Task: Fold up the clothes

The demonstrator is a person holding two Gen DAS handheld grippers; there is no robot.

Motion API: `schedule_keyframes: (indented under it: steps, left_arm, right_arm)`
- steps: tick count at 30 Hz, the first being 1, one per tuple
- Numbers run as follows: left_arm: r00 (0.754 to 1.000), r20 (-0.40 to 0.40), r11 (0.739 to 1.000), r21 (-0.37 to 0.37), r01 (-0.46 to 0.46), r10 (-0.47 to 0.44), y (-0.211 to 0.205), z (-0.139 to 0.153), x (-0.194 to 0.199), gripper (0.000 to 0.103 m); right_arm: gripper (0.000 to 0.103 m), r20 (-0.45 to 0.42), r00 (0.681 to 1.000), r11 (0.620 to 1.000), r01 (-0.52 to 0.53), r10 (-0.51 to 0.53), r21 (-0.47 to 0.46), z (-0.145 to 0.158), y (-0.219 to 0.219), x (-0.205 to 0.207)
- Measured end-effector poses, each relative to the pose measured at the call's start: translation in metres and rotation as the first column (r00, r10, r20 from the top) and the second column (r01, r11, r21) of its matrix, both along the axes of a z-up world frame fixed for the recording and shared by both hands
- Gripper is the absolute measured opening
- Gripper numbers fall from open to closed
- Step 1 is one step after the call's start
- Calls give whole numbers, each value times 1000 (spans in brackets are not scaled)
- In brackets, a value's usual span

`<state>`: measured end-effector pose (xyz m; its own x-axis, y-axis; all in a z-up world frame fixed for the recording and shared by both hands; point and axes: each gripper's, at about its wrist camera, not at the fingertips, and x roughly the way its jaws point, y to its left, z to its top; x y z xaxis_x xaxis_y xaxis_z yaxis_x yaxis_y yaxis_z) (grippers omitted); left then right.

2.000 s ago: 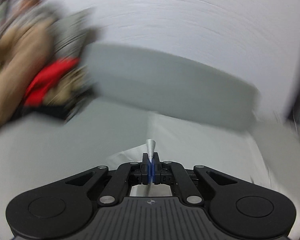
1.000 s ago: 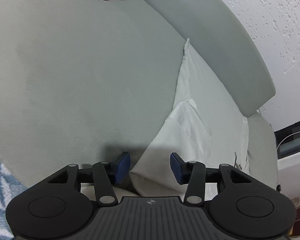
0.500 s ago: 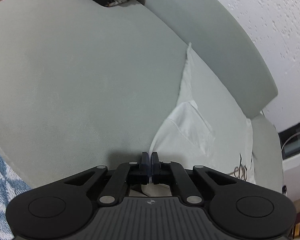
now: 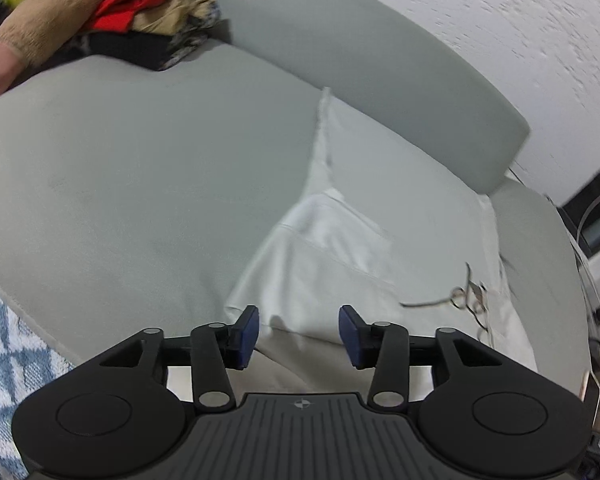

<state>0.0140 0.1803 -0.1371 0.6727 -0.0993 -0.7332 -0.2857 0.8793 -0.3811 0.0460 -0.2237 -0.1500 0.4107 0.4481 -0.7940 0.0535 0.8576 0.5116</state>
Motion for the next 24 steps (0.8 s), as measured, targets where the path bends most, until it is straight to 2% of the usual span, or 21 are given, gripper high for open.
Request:
schedule_keyframes:
  steps: [7, 9, 11, 13, 18, 22, 24]
  left_arm:
    - [989, -56, 989, 44, 142, -140, -60, -6, 7, 55]
    - [981, -70, 982, 46, 185, -181, -74, -10, 5, 54]
    - [972, -81, 973, 51, 226, -221, -84, -15, 5, 54]
    - [965, -93, 965, 72, 253, -246, -94, -20, 7, 53]
    - [961, -85, 954, 130, 271, -262, -106, -20, 13, 54]
    - [970, -65, 951, 192, 244, -236, -109, -19, 25, 51]
    - [967, -82, 949, 189, 251, -240, -109, -25, 32, 51]
  right_arm:
    - [76, 12, 1000, 1000, -23, 24, -6, 1, 3, -1]
    - [69, 22, 999, 999, -46, 46, -22, 2, 7, -1]
    - [52, 37, 996, 996, -76, 78, -49, 3, 13, -1]
    - [44, 64, 992, 991, -100, 106, -87, 6, 20, -2]
    - [43, 137, 977, 972, -137, 165, -191, 15, 37, -3]
    - [43, 210, 963, 951, -104, 169, -292, 23, 46, 4]
    - [43, 218, 959, 942, -108, 184, -318, 21, 49, 8]
